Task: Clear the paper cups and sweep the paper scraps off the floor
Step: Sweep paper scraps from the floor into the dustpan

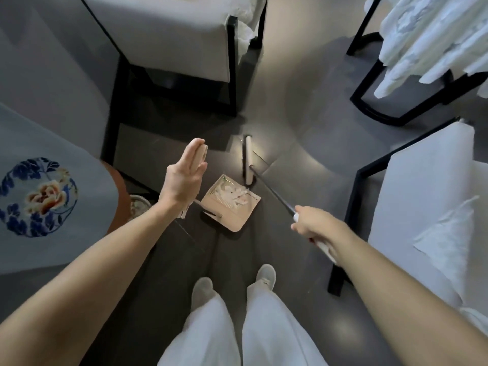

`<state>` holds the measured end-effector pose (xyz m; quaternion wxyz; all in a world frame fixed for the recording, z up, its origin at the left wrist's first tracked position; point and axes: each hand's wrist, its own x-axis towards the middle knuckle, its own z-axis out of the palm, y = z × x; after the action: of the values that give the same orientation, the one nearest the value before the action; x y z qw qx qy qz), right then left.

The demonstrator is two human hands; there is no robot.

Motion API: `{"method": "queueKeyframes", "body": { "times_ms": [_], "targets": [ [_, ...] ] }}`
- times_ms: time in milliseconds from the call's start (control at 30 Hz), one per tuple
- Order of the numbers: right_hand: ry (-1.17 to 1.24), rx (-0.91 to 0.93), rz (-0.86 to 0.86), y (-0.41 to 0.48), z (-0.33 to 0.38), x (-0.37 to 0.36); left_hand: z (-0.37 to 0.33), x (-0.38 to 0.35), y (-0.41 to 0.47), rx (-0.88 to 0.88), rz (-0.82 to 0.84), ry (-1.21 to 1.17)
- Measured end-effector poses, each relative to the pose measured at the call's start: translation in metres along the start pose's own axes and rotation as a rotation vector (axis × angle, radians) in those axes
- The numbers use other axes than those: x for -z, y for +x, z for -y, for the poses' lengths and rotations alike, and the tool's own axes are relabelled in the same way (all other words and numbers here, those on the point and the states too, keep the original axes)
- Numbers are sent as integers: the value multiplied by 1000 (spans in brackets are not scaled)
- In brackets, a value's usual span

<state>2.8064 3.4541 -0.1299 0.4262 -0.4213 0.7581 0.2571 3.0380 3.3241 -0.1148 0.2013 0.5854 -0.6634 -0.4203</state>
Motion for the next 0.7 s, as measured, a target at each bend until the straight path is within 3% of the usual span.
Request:
{"method": "queueKeyframes", "body": {
  "times_ms": [167, 300, 500, 700],
  "targets": [
    [47, 2, 127, -34, 15, -36, -4, -3, 19, -30, 87, -42],
    [254, -93, 45, -68, 15, -49, 1, 9, 28, -70, 147, -57],
    [588, -221, 14, -148, 37, -103, 7, 29, 7, -234, 421, 9],
    [858, -336, -34, -195, 47, -169, -7, 33, -19, -322, 571, 62]
  ]
}}
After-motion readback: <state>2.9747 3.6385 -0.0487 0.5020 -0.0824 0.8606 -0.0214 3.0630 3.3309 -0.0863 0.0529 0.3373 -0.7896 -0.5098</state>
